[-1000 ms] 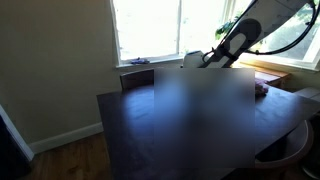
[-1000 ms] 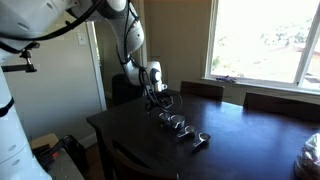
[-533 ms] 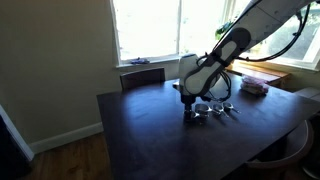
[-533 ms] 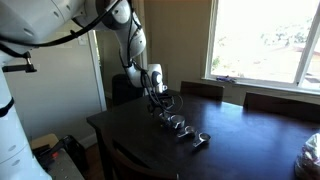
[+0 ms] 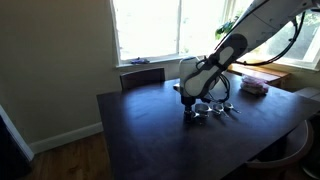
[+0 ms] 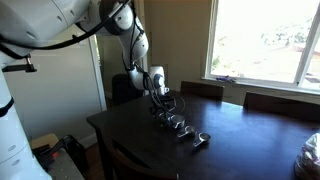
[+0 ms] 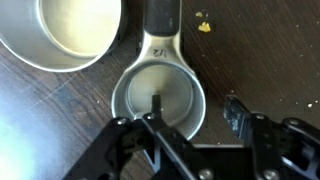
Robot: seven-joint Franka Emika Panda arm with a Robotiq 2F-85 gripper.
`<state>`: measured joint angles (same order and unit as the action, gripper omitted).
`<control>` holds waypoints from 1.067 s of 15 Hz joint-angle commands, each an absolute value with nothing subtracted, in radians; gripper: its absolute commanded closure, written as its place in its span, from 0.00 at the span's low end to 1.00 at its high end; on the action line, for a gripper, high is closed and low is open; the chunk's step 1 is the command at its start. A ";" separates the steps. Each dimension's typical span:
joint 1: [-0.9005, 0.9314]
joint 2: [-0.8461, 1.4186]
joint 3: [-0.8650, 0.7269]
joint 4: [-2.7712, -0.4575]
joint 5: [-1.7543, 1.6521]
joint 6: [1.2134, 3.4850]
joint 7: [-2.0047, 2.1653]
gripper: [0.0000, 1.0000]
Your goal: Stack the cups
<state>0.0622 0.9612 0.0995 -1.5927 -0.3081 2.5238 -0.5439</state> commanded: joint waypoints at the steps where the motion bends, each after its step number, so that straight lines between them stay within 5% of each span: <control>1: 0.052 0.916 0.100 -1.665 -0.337 2.608 -0.552 0.63; 6: 0.083 0.854 0.053 -1.763 -0.381 2.737 -0.485 0.92; 16: 0.113 0.659 0.040 -1.982 -0.361 2.731 -0.338 0.92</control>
<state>0.0858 0.7743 0.0572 -1.8641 -0.3559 2.7337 -0.4075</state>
